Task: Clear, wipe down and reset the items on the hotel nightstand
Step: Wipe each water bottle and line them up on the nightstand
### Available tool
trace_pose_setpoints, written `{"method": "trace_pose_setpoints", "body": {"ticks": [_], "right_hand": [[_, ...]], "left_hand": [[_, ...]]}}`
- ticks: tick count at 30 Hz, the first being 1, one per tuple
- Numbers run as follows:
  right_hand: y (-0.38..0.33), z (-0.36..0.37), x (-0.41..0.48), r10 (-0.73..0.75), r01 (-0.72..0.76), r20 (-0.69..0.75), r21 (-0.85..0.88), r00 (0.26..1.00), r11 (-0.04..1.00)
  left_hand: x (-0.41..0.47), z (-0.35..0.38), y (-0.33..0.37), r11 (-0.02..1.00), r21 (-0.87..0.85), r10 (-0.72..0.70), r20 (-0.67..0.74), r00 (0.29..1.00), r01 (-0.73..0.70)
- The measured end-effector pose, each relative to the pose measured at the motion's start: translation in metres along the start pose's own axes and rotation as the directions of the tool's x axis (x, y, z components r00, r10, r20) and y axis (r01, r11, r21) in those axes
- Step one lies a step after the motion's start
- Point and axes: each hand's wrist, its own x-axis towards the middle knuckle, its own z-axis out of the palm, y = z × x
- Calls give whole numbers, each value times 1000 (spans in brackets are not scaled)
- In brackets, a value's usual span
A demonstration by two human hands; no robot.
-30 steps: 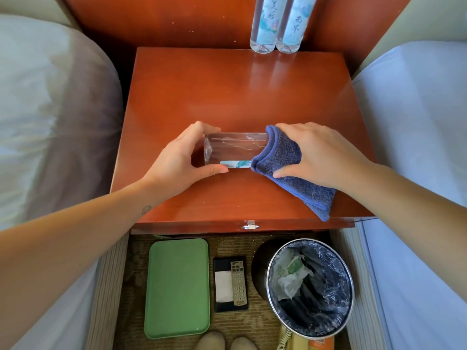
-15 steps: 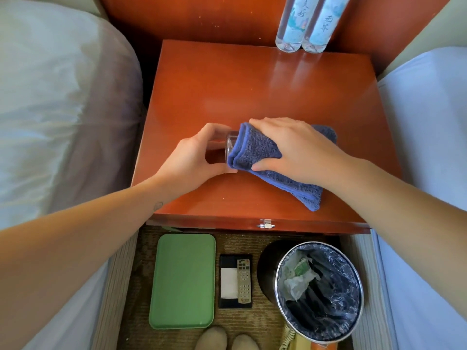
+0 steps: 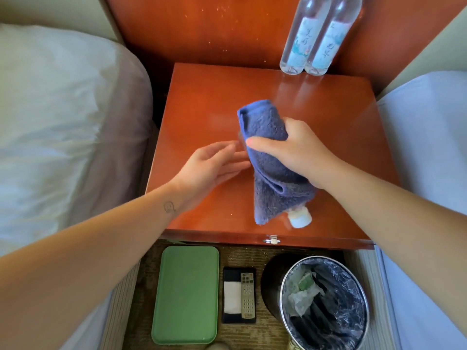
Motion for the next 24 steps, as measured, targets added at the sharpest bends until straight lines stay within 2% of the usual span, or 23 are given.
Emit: {"method": "trace_pose_setpoints", "body": {"ticks": [2,4,7,10,13,16,19,21,24], "right_hand": [[5,3,4,163,-134,-61,336,985,932],[8,4,9,280,-191,-96,523,955,831],[10,3,13,406,-226,-123,670,905,707],[13,1,14,497,-222,-118,789,860,572],[13,3,11,532,-206,-84,863,842,462],[12,4,10,588,-213,-89,880,804,425],[12,0,10,622,-192,-125,888,773,417],[14,-4,11,615,-176,-159,877,772,447],[17,-11,11,558,-163,-215,820,801,549]], "left_hand": [[0,7,-6,989,147,-16,81,997,4],[0,8,-7,971,235,17,140,990,-50],[-5,4,-7,947,305,31,217,976,-98],[-8,4,-14,870,455,75,256,964,-189],[-5,9,-20,759,594,202,171,964,-264],[-2,10,-19,770,582,226,135,965,-262],[-2,7,-14,727,632,226,151,962,-270],[-2,5,-9,693,663,237,162,958,-284],[-3,-1,-4,672,679,245,171,954,-295]]}}
